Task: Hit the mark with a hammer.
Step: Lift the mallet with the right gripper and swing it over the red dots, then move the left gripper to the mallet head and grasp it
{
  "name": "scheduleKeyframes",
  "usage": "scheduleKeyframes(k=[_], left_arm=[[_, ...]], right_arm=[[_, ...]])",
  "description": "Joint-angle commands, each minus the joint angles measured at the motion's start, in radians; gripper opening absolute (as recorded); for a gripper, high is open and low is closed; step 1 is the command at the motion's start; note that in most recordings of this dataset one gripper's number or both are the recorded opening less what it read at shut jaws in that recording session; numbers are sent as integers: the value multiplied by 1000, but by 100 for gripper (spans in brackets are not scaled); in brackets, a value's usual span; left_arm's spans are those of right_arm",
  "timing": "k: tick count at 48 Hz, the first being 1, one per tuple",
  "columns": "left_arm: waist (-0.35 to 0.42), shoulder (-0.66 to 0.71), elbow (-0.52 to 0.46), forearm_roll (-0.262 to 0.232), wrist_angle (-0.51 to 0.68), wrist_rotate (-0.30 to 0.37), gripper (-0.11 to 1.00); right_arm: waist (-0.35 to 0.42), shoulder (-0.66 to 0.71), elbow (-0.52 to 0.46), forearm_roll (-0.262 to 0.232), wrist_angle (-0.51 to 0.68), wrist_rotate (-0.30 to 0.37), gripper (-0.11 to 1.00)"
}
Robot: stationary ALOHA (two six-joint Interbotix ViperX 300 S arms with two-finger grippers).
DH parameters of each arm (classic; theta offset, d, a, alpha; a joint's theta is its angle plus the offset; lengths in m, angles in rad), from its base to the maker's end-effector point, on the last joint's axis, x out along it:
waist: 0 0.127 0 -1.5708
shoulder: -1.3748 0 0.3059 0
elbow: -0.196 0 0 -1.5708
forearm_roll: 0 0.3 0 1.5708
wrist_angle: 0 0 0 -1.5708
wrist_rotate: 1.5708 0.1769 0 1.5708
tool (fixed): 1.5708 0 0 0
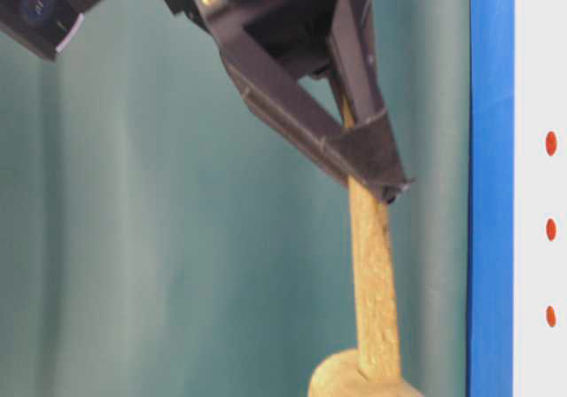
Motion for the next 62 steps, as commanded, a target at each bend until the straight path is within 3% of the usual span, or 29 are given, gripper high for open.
scheduleKeyframes(k=[1, 14, 23, 38, 44, 53, 62], left_arm=[[0, 5, -12, 0, -11, 0, 0], [2, 5, -12, -2, -11, 0, 0], [2, 5, -12, 0, -11, 0, 0], [0, 5, -12, -2, -11, -2, 0], [2, 5, -14, -2, -11, -15, 0], [0, 5, -12, 0, -5, -44, 0], [0, 5, -12, 0, -5, -64, 0]], right_arm=[[-44, -32, -18, -2, 2, -20, 10], [-222, -38, -23, -3, 43, -149, 10], [-301, -38, -31, -3, 54, -221, 10], [-313, -38, -41, -5, 46, -259, 10], [-313, -41, -44, -41, 25, -304, 10], [-313, -48, -35, -132, -44, -446, 10], [-302, -52, -28, -156, -150, -635, 10]])
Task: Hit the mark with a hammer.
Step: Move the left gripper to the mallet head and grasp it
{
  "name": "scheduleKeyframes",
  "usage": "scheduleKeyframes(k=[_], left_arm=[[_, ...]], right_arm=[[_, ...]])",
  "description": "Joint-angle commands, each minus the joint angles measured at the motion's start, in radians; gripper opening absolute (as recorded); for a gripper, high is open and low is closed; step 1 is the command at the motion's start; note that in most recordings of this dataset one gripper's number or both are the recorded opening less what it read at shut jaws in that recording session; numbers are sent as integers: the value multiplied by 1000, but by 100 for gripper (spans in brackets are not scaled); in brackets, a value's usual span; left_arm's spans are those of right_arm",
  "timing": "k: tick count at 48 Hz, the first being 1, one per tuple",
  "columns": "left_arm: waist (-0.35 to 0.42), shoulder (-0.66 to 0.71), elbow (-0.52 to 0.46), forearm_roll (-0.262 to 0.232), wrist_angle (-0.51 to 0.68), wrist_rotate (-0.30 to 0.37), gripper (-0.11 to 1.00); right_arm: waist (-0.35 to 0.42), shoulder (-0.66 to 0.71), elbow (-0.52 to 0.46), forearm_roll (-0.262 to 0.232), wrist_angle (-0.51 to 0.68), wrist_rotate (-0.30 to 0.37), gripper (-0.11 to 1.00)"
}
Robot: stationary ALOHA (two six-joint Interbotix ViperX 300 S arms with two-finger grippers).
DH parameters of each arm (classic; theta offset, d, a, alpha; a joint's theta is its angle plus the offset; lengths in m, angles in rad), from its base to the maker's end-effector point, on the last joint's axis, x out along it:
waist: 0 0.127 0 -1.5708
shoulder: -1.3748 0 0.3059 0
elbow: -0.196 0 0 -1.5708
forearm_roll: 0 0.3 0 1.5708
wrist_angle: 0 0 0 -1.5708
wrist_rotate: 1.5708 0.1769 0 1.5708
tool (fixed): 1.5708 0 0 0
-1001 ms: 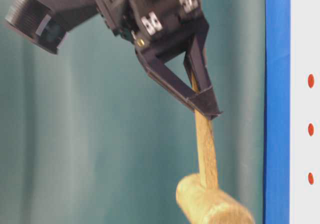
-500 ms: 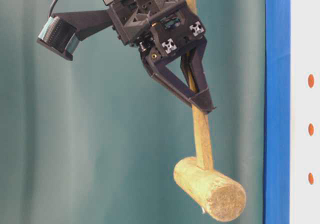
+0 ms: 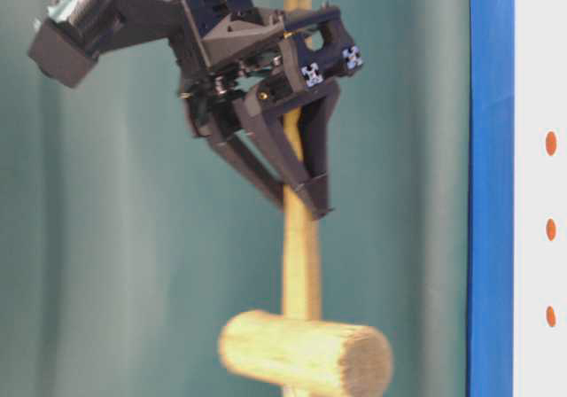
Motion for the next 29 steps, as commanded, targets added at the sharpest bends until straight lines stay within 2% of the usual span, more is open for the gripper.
scheduleKeyframes(k=[1, 8, 14, 29], left_arm=[[0, 5, -12, -2, -5, -3, 0], [2, 5, -12, -2, -5, -8, 0], [0, 5, -12, 0, -5, -8, 0], [2, 5, -12, -3, -6, -26, 0]], right_arm=[[11, -38, -23, -5, -63, -67, 10], [38, -37, -21, -3, -101, -221, 10], [48, -38, -21, 12, -109, -308, 10], [52, -38, -18, 26, -104, -314, 10]])
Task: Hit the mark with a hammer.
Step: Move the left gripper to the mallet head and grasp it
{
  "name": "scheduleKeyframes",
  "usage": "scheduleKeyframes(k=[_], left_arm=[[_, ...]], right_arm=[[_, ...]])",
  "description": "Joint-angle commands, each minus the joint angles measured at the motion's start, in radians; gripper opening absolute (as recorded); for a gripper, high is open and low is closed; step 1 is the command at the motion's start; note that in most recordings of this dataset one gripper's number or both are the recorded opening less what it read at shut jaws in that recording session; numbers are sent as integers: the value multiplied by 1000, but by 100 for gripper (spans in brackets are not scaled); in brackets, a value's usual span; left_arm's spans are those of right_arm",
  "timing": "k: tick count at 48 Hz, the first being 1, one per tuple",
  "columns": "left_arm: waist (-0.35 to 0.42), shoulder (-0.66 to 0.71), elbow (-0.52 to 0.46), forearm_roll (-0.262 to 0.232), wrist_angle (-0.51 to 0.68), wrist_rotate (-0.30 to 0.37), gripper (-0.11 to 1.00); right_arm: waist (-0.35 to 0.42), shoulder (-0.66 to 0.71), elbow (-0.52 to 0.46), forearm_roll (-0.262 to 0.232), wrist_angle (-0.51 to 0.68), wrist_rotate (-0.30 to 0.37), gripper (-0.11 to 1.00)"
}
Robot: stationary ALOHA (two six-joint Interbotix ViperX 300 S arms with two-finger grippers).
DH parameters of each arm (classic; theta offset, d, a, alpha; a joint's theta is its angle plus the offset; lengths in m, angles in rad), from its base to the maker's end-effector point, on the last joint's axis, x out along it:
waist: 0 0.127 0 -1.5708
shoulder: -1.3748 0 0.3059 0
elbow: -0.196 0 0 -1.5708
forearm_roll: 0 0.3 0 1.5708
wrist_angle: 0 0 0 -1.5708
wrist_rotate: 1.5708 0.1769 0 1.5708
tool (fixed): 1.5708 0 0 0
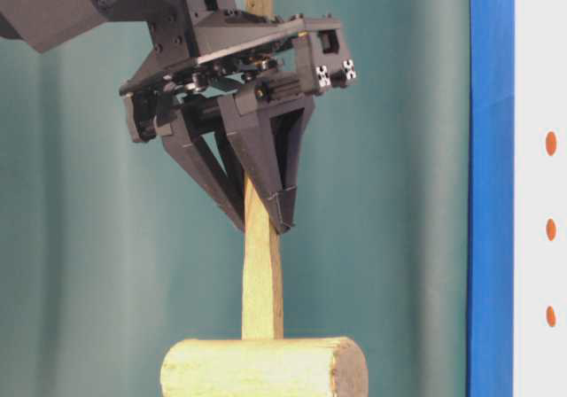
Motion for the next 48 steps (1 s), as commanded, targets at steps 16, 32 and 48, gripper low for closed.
scheduleKeyframes(k=[16, 32, 48], left_arm=[[57, 9, -14, -3, -15, -215, 62], [97, 43, -34, -3, -61, -239, 92], [127, 230, -114, -3, -170, -244, 92]], right_arm=[[6, -37, -20, 2, -18, 0, 10], [6, -35, -21, 2, -18, 0, 10], [6, -35, -21, 3, -15, 0, 10]])
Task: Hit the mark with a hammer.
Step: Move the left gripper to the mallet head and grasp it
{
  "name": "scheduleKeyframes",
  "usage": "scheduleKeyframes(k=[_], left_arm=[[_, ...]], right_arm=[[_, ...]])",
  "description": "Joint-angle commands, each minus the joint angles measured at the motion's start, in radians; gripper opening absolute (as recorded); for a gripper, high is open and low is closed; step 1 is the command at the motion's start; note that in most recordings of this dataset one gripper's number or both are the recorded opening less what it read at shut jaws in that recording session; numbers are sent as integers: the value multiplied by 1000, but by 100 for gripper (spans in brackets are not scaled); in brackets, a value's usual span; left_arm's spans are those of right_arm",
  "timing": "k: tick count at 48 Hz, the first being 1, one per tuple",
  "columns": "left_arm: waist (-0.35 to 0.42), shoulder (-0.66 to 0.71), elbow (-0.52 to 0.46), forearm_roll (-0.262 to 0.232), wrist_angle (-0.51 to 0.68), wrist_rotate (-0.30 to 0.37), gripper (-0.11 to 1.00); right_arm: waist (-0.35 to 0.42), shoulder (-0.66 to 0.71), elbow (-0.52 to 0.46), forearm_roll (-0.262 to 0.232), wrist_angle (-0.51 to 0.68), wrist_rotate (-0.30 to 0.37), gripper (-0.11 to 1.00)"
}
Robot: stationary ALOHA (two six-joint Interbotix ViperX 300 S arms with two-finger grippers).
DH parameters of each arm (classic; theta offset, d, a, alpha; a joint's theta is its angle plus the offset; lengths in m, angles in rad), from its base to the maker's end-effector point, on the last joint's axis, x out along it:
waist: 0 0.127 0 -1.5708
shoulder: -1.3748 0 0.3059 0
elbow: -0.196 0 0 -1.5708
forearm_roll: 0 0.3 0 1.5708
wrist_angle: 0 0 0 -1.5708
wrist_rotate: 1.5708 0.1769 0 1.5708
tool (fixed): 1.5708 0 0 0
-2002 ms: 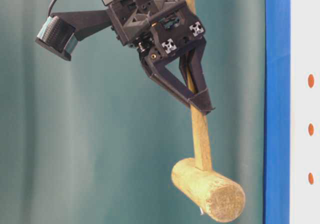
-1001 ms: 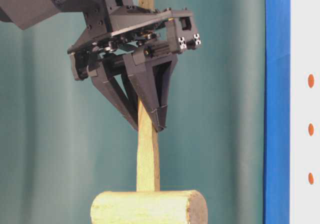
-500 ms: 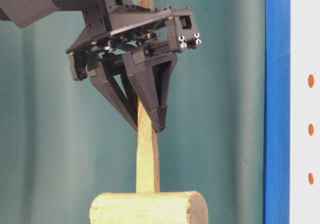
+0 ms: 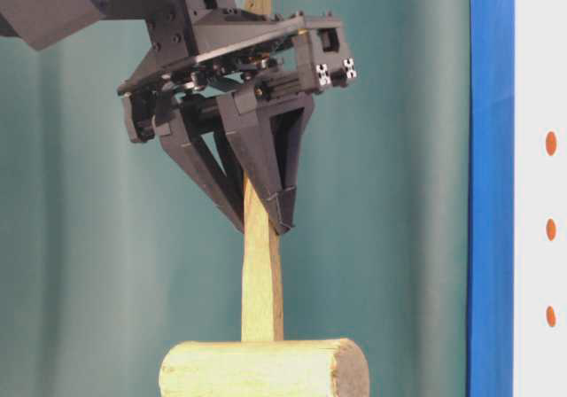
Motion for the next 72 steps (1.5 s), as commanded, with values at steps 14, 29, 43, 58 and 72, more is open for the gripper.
scheduleKeyframes(k=[14, 29, 43, 58, 72], left_arm=[[5, 242, -138, -3, -114, -2, 92], [-2, 287, -172, -2, -100, -41, 79], [-18, 279, -163, -2, -69, -69, 48], [-18, 278, -163, -2, -67, -69, 48], [-18, 278, -163, 3, -54, -52, 48]], right_arm=[[2, -35, -21, 3, -2, 3, 10], [2, -35, -23, 3, -2, 3, 10], [2, -35, -25, 3, 8, 5, 10], [2, -37, -26, 3, 43, 6, 10], [8, -41, -20, 74, 74, 8, 83]])
